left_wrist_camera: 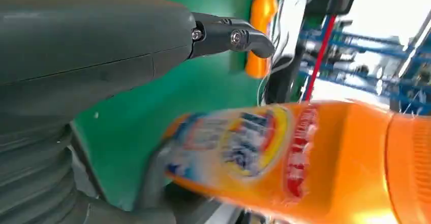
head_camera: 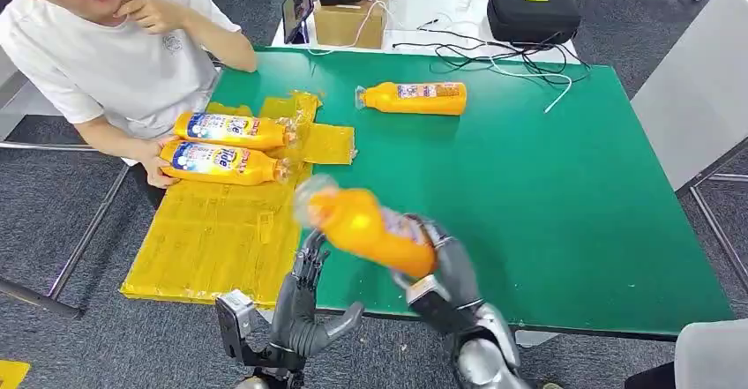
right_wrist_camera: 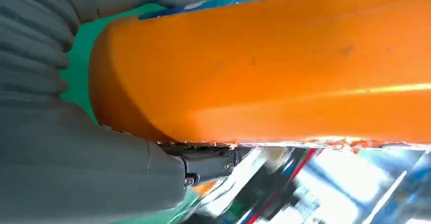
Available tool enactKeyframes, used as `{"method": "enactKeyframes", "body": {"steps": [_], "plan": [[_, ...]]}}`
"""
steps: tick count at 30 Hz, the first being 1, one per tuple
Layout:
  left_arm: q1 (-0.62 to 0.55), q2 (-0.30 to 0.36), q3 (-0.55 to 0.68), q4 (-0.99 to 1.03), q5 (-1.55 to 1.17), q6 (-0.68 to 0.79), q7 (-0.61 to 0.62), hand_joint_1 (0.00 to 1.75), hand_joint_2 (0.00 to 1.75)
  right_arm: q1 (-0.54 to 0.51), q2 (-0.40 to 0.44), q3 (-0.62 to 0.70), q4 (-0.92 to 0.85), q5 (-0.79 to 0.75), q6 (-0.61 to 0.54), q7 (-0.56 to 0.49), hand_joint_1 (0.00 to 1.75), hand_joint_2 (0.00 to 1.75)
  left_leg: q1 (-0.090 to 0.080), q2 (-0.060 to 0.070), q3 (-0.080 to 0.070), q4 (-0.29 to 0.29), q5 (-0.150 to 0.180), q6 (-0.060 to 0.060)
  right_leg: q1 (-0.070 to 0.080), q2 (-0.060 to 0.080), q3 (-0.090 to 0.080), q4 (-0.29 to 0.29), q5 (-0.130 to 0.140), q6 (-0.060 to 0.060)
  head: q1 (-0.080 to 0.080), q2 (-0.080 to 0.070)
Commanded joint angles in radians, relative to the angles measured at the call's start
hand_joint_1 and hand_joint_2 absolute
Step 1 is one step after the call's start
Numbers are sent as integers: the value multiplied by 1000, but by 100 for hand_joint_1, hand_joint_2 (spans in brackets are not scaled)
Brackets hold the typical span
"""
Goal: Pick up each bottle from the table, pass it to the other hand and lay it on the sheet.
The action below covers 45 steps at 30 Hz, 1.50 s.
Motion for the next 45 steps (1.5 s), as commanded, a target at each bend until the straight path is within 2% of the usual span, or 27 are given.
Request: {"method": "enactKeyframes", "body": {"steps": [1, 8, 11, 12, 13, 16, 20, 21, 22, 23, 25, 26, 34, 38, 39, 40, 42, 45], "plan": [[-42, -16, 38, -4, 7, 74, -6, 0, 175, -38, 21, 248, 112, 21, 4, -10, 175, 175, 1, 2, 3, 0, -1, -2, 1, 1, 3, -1, -1, -2, 0, 0], [-34, 6, -2, -59, 25, -20, -36, 0, 175, -90, 34, 309, 198, 3, 28, -11, 175, 175, 1, 4, 2, 0, -1, -2, 1, 3, 2, -1, 0, -2, 0, 0], [-23, 13, -12, -74, 52, -77, -30, 0, 175, -97, 31, 310, 191, -2, 39, -9, 175, 175, 0, 0, 1, -1, 0, -1, 0, -1, 1, -1, -1, -2, 0, 0], [-21, 12, -12, -76, 52, -76, -30, 42, 175, -98, 31, 310, 188, -3, 40, -9, 175, 175, 1, 0, 1, 0, -1, -1, 1, 0, 1, -1, 0, -2, 0, 0], [-20, 18, -17, -82, 101, -148, -11, 173, 175, -100, 31, 308, 184, -11, 50, -6, 175, 175, 1, 1, 2, 0, -1, -2, 1, 0, 2, -1, -1, -2, 0, 0], [-15, 27, -19, -78, 147, -232, 12, 175, 175, -104, 25, 304, 185, -18, 62, -6, 175, 175, 1, 1, 2, 0, -1, -1, 1, 0, 1, -1, -1, -2, 0, 0], [-14, 25, -15, -53, 130, -244, 14, 175, 175, -99, 25, 295, 176, -20, 68, -8, 175, 175, 1, 1, 2, -1, -1, -1, 1, 0, 2, -1, -1, -2, 0, 0], [-14, 25, -15, -53, 130, -244, 14, 175, 175, -99, 25, 295, 176, -20, 68, -8, 161, 175, 0, 0, 1, 0, -1, -1, 0, 0, 1, -1, -1, -1, 0, 0], [-16, 21, -8, -37, 140, -251, 25, 175, 175, -97, 28, 295, 168, -21, 72, -9, 58, 175, 0, 1, 2, 0, -1, -1, 1, 0, 2, -1, -1, -2, 0, 0], [-17, 18, -4, -31, 144, -255, 32, 175, 175, -94, 30, 297, 161, -22, 74, -12, 3, 175, 0, 0, 1, 0, -1, -1, 0, 0, 1, 0, -1, -1, 0, 0], [-20, 16, -3, -20, 147, -254, 41, 175, 175, -91, 32, 301, 153, -24, 77, -12, 0, 175, 1, 0, 2, 0, -1, -1, 1, -1, 2, -1, -1, -2, 0, 0], [-21, 13, 1, -14, 147, -247, 47, 175, 175, -88, 35, 303, 147, -28, 78, -14, 0, 0, 0, 0, 1, 0, 0, -1, 0, 0, 1, -1, 0, -1, 0, 0], [-30, -14, 42, 11, 160, -153, 77, 175, 175, -62, 42, 302, 113, -54, 43, -46, 0, 0, 1, 0, 1, 0, -1, -1, 1, -1, 1, 0, -1, -2, 0, 0], [-30, -14, 42, 11, 160, -153, 77, 175, 175, -62, 42, 302, 113, -54, 43, -46, 0, 0, 1, 0, 1, 0, -1, -1, 1, 0, 1, -1, -1, -1, 0, 0], [-29, -19, 57, 12, 89, -34, 63, 175, 175, -50, 44, 294, 105, -63, 24, -55, 0, 0, 1, 0, 1, 0, -1, -1, 1, 0, 1, -1, -1, -2, 0, 0], [-73, -24, 75, 90, -136, 247, -19, 175, 175, -6, 38, 276, 31, -108, -18, -132, 0, 0, 1, -1, 1, 0, -1, -1, 1, -1, 1, -1, -1, -2, 0, 0], [-73, -23, 83, 129, -280, 414, -104, 175, 175, 3, 35, 265, 2, -121, -44, -159, 0, 0, 0, -2, 0, -1, 0, -1, 0, -3, 0, 0, -1, -1, 0, 0], [-20, -132, 311, 131, -615, 425, -113, 175, 175, 13, 11, 235, -21, -160, -39, -173, 0, 0, 1, 2, 3, -1, -1, -1, 1, 1, 2, -2, -1, -2, 0, 0]]}}
